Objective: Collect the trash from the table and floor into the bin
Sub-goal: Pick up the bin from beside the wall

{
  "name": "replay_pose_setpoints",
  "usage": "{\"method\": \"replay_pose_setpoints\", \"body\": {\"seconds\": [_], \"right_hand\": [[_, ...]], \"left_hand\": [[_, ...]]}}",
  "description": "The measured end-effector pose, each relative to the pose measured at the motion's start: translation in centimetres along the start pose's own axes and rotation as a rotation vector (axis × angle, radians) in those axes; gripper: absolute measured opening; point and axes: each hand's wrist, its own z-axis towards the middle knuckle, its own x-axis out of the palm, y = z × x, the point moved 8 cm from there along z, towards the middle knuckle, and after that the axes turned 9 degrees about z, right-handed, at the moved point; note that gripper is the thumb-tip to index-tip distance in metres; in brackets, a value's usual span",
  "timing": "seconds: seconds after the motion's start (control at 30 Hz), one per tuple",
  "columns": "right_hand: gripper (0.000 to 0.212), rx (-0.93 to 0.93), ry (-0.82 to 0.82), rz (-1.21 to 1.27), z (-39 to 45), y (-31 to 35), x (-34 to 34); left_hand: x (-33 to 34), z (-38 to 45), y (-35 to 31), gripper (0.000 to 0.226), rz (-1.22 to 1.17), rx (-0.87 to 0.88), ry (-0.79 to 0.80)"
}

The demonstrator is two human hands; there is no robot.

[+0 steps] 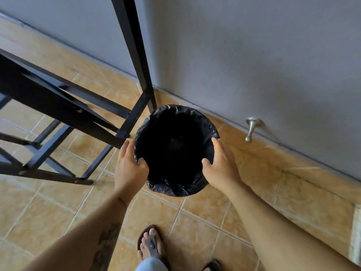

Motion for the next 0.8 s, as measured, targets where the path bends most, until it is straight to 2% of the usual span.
{"method": "replay_pose_setpoints", "body": {"seconds": [0.1,0.23,0.4,0.57,0.8], "right_hand": [[0.071,-0.055,-0.112,-0.107,2.5,-1.4,0.6],[0.07,-0.115,-0.169,-0.145,4.8,-2.8,1.5],[0.066,-0.109,-0.154,0.057,5.5,-3.2,2.4],[0.064,-0.071,-0.177,0.175,3.5,-2.4,1.6],[0.062,-0.172,-0.207,0.125,-4.9,2.2,-3.9]], "left_hand": [[1.7,2.0,0.0,0.071,0.079,0.093,-0.022],[3.7,3.4,0.2,0.076,0.113,0.171,-0.022],[3.9,3.1,0.2,0.082,0.166,0.133,-0.051],[1.6,1.5,0.2,0.076,0.14,0.133,-0.053],[-5.7,-6.8,-1.2,0.072,0.131,0.149,-0.122]]}}
